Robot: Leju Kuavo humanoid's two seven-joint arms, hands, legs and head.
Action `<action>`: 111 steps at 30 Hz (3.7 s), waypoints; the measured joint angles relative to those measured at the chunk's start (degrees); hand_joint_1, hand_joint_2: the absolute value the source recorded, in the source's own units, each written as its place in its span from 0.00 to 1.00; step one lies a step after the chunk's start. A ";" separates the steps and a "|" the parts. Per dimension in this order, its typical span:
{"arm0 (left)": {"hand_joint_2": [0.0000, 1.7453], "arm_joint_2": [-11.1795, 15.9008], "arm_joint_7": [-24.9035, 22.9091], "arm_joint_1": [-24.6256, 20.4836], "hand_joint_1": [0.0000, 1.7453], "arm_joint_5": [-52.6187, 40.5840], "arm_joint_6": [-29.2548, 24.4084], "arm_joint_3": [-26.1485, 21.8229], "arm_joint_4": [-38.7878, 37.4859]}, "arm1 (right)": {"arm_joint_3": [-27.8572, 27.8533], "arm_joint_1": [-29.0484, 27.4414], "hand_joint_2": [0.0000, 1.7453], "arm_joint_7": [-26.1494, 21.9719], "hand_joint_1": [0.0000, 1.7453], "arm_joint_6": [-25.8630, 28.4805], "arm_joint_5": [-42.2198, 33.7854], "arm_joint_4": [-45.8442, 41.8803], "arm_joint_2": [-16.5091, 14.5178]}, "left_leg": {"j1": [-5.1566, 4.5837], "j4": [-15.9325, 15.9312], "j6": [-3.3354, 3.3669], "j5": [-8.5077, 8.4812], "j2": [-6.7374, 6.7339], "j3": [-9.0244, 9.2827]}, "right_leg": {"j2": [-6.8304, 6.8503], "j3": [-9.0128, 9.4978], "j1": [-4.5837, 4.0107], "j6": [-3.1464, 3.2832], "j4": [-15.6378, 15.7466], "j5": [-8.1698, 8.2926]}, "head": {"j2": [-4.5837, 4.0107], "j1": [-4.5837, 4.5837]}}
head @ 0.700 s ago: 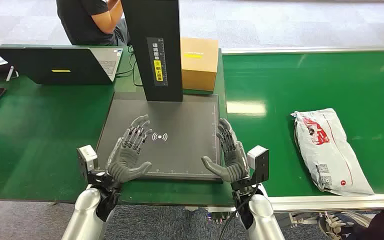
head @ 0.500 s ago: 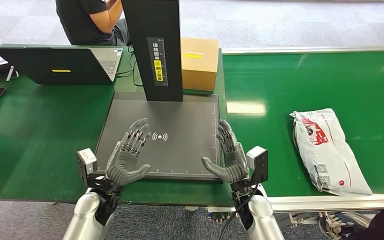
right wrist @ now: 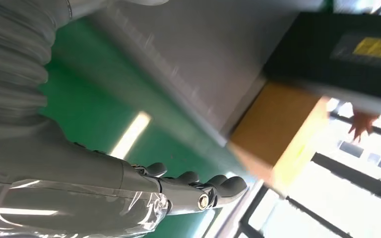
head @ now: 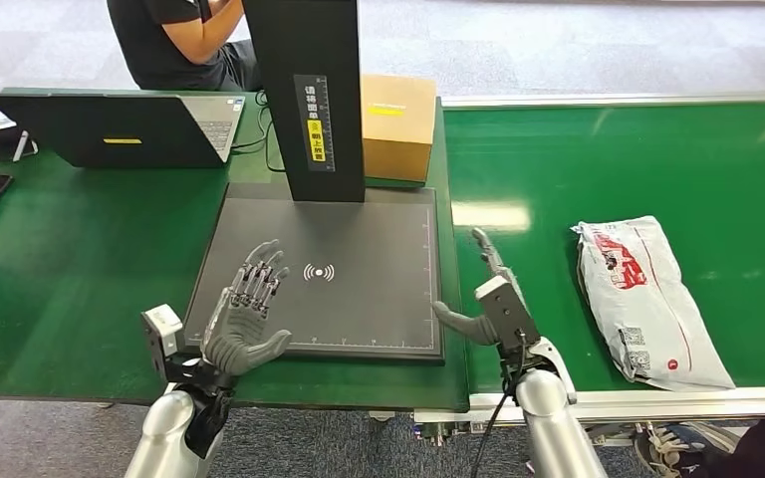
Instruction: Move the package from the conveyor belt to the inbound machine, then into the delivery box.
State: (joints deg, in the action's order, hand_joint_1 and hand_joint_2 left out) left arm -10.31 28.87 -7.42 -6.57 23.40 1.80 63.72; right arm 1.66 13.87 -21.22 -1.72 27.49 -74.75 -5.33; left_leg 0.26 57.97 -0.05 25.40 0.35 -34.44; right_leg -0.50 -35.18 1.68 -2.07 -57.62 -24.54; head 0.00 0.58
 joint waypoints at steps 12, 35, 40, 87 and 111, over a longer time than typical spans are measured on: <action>1.00 0.30 -0.65 4.02 0.00 0.52 0.04 -2.38 4.70 | -3.58 4.14 1.00 9.17 0.00 7.72 20.58 1.24 9.00 | -0.02 0.00 0.01 0.01 0.01 0.00 | 0.01 -0.01 0.01 -0.02 0.00 0.00 | 0.00 0.00; 1.00 0.34 -2.99 6.12 0.00 0.64 0.44 -3.59 7.88 | -16.19 5.35 1.00 29.13 0.00 6.87 24.36 19.47 18.10 | -0.05 0.02 0.06 0.02 0.07 -0.03 | 0.10 -0.01 0.04 -0.09 0.02 0.00 | 0.00 0.00; 1.00 0.34 -3.02 5.87 0.00 0.56 0.66 -3.44 7.88 | -16.28 2.76 1.00 31.25 0.00 4.33 25.71 19.54 17.37 | -0.05 0.01 0.06 0.02 0.05 0.00 | 0.09 0.00 0.04 -0.09 0.02 -0.01 | 0.00 0.01; 1.00 0.26 -3.41 8.90 0.00 0.33 1.67 -3.93 11.53 | -14.36 -5.40 1.00 8.40 1.00 14.67 18.34 -0.24 9.11 | -0.05 0.00 0.16 0.11 0.07 0.24 | 0.09 0.30 0.04 -0.17 0.06 -0.11 | 0.00 0.01; 1.00 0.40 -0.02 5.02 0.00 1.23 2.84 -2.80 10.33 | 6.40 6.30 1.00 0.22 1.00 16.63 41.37 -1.11 12.90 | -0.06 0.03 0.18 0.04 0.04 0.18 | 0.06 0.28 0.05 -0.22 0.04 -0.04 | 0.00 0.01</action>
State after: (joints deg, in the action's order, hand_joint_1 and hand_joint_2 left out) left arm -9.91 28.85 -2.40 -5.34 26.24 -0.99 74.05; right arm 8.06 20.17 -21.00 14.91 68.86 -75.86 7.57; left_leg 0.21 57.99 0.13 25.44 0.39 -34.26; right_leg -0.44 -34.90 1.73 -2.30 -57.58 -24.58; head 0.00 0.58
